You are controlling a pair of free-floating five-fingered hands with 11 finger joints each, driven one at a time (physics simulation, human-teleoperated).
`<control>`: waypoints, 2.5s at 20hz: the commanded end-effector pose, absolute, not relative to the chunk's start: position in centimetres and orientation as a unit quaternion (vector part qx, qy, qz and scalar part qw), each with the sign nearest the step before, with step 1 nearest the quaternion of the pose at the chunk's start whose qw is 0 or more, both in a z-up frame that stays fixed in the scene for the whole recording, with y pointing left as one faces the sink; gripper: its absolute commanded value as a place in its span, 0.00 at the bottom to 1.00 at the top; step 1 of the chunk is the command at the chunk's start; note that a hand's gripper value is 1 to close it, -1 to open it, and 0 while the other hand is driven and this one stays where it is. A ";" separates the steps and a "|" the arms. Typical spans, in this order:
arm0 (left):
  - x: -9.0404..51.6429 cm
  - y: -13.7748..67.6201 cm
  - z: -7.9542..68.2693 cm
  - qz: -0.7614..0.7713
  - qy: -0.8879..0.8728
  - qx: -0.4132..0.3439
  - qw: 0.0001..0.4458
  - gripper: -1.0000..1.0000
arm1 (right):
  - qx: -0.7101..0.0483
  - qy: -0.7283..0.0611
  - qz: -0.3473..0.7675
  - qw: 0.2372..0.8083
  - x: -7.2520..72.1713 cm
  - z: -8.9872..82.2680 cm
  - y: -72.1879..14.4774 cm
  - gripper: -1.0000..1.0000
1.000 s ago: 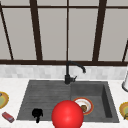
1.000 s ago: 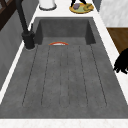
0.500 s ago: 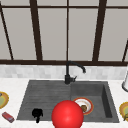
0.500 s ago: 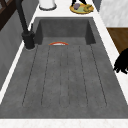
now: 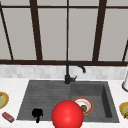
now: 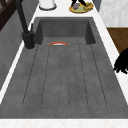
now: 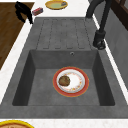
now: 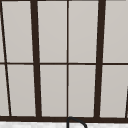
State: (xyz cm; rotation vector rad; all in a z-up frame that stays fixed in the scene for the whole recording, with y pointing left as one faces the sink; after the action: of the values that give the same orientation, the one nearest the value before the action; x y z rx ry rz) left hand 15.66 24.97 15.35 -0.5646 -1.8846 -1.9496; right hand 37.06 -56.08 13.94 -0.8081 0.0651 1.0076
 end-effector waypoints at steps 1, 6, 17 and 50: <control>15.7 25.0 15.3 -0.692 -0.669 -0.200 0.185 0.50 | -0.372 0.014 0.421 0.827 37.1 13.2 -55.8 0.00; 15.7 25.0 15.3 -0.692 -0.669 -0.200 0.185 0.50 | -0.453 -0.020 0.365 0.813 36.3 13.0 -55.2 1.00; 15.7 25.0 15.3 -0.692 -0.669 -0.200 0.185 0.50 | -0.565 -0.097 0.296 0.764 32.5 12.0 -54.4 0.00; 15.7 25.0 15.3 -0.692 -0.669 -0.200 0.185 0.50 | -0.689 -0.160 0.190 0.681 31.6 19.6 -39.6 1.00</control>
State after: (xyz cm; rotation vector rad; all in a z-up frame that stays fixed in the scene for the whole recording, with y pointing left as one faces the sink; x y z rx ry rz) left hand 15.66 24.97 15.35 -0.5646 -1.8846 -1.9496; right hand 31.14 -41.33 18.89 -1.5631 -0.3393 0.4093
